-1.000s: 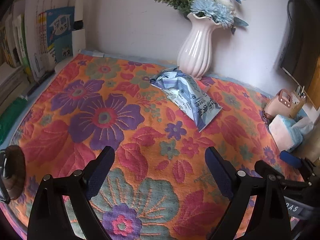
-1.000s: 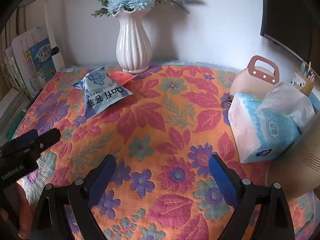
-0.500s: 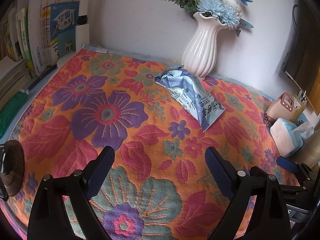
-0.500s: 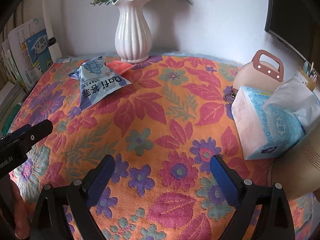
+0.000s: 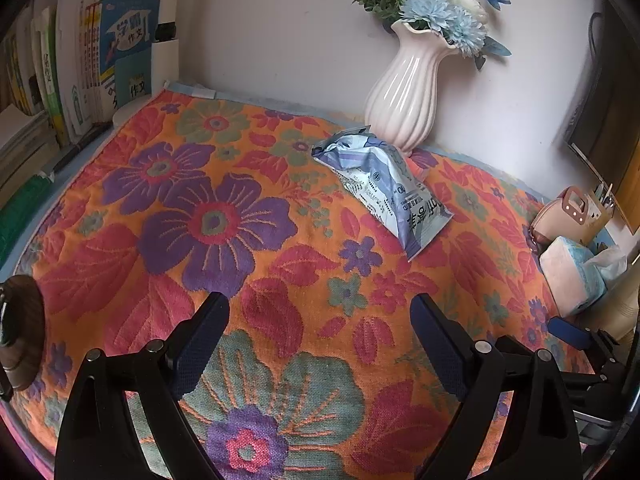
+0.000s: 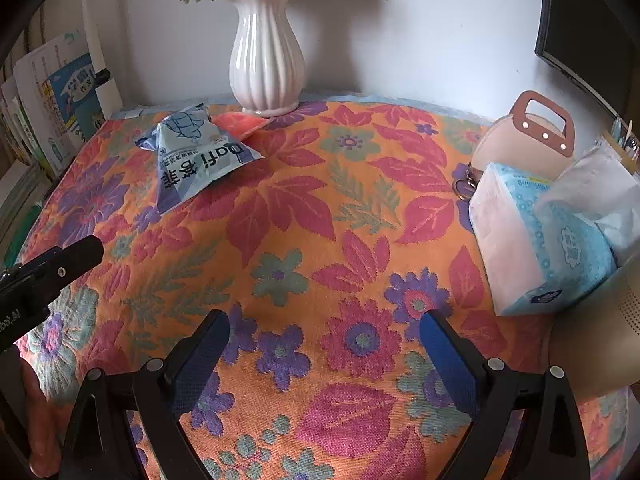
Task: Organize soft objects
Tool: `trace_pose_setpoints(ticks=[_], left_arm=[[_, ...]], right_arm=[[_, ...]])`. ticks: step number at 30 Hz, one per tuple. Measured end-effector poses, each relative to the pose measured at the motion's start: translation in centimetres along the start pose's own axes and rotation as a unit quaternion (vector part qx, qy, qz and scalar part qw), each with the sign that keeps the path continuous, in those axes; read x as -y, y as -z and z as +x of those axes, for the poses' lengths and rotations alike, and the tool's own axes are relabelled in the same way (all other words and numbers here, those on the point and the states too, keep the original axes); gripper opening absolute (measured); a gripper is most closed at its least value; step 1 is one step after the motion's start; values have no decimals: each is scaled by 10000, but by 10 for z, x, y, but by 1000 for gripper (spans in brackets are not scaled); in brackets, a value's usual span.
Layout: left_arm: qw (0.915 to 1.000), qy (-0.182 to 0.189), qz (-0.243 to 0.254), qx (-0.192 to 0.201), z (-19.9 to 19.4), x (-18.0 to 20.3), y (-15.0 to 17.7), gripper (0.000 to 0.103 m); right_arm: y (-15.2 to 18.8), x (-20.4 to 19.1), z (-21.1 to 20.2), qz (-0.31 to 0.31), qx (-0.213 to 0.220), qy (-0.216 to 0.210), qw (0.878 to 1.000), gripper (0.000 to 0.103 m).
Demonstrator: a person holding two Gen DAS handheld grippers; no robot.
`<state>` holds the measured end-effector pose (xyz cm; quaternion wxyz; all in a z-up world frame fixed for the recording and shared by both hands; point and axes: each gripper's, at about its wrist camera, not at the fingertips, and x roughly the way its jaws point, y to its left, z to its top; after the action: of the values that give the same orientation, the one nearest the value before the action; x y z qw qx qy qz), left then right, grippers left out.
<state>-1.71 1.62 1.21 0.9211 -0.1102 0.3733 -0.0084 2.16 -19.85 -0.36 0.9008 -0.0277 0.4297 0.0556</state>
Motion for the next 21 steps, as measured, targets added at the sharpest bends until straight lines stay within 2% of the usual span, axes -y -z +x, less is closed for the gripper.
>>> trace_pose_setpoints(ticks=[9,12,14,16,18,19,21], left_arm=[[9999,-38,-84,-84,3,-3,0,91],[9984,-461,-116,-293,7,-3,1,91],[9961,-637,-87,-611,13,-3,1,91],[9961,-415,-177,-754,11,-5,-4,91],[9953,-47,-496,-825,5,-10,-15,91],[9941,182,-701,-813,1,-12,-25,91],[9938,336,-785,-716,-2,-7,-41,91]], right_arm=[[-1,-1,5,-39,-118,-7,9999,95],[-2,0,8,-14,-208,-26,9998,98],[-2,1,10,32,-260,-35,9997,102],[-2,3,12,66,-325,-55,9994,103],[-2,4,12,73,-337,-83,9994,103],[-2,4,12,76,-340,-98,9993,103],[-3,5,13,76,-343,-106,9993,103]])
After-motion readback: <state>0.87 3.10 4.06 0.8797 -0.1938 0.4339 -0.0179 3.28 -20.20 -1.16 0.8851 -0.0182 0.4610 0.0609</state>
